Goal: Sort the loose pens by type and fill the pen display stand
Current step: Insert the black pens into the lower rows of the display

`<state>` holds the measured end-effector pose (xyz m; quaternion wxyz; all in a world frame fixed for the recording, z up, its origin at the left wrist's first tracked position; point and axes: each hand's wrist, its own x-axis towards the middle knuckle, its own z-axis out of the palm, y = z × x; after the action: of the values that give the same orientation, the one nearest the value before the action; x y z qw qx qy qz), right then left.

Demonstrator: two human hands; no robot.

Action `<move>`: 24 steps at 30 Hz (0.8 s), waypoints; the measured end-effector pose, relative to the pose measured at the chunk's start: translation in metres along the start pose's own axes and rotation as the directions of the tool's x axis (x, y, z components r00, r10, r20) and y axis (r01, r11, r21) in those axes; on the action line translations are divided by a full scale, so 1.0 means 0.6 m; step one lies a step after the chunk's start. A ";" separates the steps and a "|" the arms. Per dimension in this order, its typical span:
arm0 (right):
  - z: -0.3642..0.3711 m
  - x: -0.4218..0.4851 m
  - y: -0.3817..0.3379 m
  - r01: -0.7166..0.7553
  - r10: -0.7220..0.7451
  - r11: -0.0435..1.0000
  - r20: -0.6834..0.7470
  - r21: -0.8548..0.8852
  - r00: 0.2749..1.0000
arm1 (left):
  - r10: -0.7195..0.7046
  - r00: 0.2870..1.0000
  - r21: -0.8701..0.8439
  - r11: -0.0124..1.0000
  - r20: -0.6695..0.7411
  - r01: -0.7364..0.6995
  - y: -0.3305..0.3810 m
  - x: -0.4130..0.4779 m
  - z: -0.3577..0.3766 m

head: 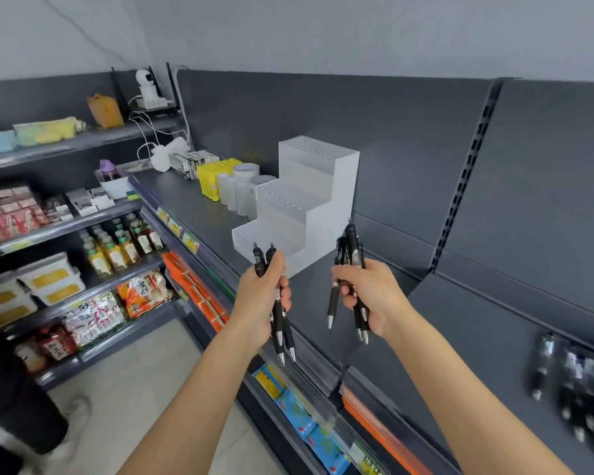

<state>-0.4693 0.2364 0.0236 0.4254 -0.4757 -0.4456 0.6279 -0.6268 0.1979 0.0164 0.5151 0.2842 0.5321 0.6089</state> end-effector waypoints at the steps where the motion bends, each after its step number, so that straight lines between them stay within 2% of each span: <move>1: 0.013 0.019 -0.001 0.003 -0.003 1.000 -0.010 -0.023 1.000 | -0.008 1.000 -0.015 1.000 -0.004 0.008 0.007 0.023 -0.009; 6: 0.082 0.107 -0.008 0.045 -0.049 0.998 -0.104 -0.041 0.993 | -0.113 0.994 -0.102 0.988 0.013 0.114 0.042 0.144 -0.046; 11: 0.157 0.185 -0.021 0.124 -0.148 0.988 -0.303 -0.096 0.941 | -0.185 0.973 -0.090 0.976 0.140 0.198 0.077 0.279 -0.096; 18: 0.252 0.249 -0.055 0.196 -0.191 0.980 -0.505 -0.045 0.842 | -0.189 0.923 0.042 0.982 0.334 0.185 0.137 0.409 -0.146; 24: 0.280 0.276 -0.063 0.193 -0.189 0.980 -0.586 -0.057 0.788 | -0.191 0.904 0.064 0.982 0.384 0.180 0.159 0.472 -0.147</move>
<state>-0.6598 0.3779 0.0493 0.6050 -0.5979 -0.3358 0.4046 -0.8237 0.4395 0.0252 0.6619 0.3542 0.4525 0.4814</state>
